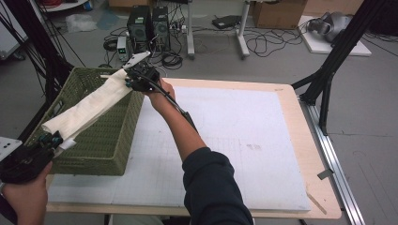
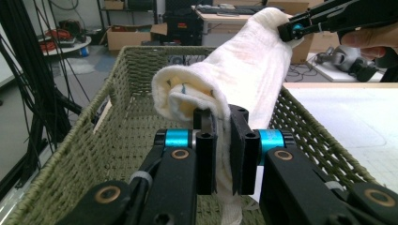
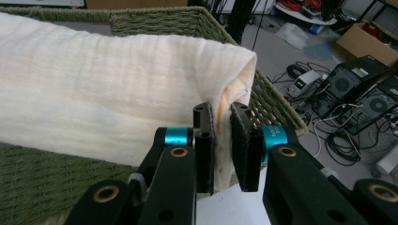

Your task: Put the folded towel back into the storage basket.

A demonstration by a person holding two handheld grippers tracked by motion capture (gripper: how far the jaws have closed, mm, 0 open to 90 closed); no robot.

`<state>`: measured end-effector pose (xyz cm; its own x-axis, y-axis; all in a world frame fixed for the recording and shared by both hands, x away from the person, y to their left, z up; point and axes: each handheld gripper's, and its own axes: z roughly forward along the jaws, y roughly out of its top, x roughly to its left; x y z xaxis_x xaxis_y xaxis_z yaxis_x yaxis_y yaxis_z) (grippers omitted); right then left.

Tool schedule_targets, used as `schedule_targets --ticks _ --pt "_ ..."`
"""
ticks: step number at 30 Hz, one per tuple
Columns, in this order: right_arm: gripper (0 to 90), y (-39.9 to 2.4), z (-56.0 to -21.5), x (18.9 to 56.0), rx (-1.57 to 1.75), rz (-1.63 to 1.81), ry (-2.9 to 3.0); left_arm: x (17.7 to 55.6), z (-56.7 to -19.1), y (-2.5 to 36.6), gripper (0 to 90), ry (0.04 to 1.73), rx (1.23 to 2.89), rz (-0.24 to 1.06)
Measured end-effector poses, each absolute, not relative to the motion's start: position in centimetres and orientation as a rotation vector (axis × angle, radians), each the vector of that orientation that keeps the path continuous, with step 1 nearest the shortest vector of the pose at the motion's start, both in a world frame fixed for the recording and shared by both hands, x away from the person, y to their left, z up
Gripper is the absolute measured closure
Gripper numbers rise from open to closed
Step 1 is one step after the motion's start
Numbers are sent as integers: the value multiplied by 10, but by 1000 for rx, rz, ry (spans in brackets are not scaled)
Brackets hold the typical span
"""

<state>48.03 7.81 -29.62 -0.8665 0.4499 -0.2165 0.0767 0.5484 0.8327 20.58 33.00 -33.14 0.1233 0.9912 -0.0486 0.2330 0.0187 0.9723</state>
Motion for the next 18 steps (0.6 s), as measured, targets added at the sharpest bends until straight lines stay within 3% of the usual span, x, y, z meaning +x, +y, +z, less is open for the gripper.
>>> schedule_targets --ticks 16,17,18 --pt "805 100 -300 489 446 1250 2380 214 -334 343 810 1344 1404 974" --pt "783 101 -301 489 462 1255 2382 215 -334 344 793 1359 1397 976" --pt "692 103 -302 490 464 1257 2379 217 -335 346 720 1373 1391 971"
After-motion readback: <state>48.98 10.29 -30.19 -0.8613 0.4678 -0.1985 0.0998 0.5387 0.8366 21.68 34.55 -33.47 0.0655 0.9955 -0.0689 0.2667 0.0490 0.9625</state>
